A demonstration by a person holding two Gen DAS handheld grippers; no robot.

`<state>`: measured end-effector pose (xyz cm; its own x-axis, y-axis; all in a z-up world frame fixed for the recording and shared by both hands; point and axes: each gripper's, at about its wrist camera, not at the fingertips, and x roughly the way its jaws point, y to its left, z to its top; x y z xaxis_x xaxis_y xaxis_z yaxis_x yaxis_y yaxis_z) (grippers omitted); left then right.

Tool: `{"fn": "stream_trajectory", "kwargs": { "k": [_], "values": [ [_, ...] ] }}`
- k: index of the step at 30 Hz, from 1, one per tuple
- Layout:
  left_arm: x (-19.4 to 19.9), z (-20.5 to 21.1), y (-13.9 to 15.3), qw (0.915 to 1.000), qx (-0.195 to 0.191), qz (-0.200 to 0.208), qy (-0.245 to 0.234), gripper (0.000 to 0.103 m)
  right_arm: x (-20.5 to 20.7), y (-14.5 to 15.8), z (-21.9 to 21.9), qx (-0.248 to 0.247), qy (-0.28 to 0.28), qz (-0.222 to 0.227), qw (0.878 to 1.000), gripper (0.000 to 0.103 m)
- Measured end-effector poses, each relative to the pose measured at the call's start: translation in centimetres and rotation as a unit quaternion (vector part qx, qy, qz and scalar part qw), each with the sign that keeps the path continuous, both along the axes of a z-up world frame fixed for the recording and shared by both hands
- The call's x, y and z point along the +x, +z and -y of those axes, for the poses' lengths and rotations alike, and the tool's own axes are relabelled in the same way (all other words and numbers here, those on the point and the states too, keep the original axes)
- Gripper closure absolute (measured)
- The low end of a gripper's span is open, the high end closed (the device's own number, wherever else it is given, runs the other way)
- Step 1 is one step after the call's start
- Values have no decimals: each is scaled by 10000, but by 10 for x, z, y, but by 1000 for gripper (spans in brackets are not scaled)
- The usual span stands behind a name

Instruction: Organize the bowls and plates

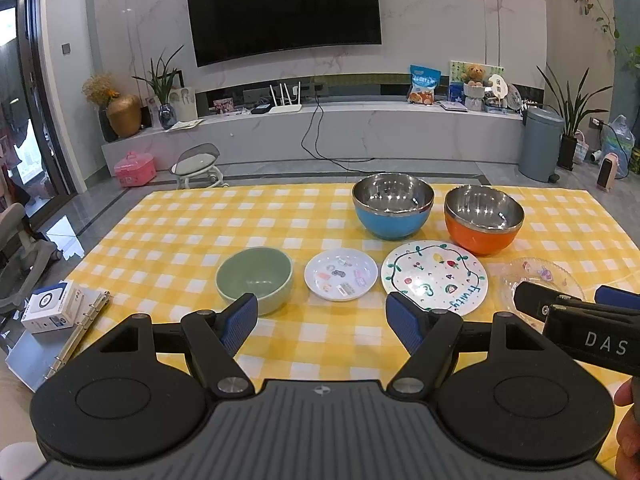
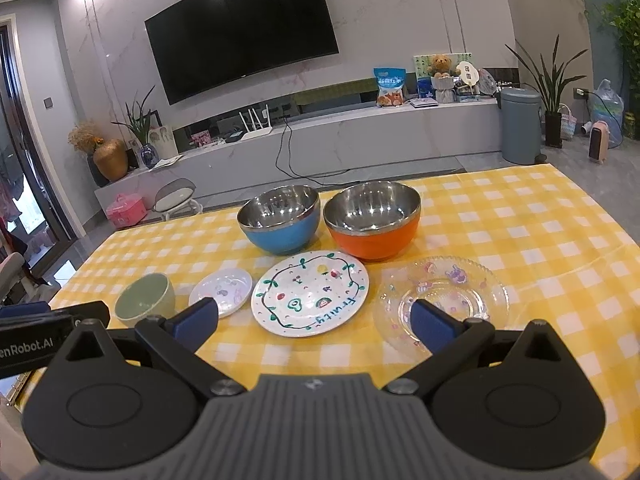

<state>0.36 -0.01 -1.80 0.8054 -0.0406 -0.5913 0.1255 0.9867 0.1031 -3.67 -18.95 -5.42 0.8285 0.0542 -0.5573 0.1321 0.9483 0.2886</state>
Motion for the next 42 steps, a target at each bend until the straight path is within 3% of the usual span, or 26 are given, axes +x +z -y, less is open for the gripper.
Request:
{"fn": "stream_trajectory", "kwargs": {
  "k": [13,42],
  "values": [
    [1,0,-2,9998,-49,-174,-24,17,4,-6,2,59,-104,-313,9994,3],
    [0,4,-8,9992,-82,-372,-116,17,3,-8,2,37,-212,-461,9987,3]
  ]
}}
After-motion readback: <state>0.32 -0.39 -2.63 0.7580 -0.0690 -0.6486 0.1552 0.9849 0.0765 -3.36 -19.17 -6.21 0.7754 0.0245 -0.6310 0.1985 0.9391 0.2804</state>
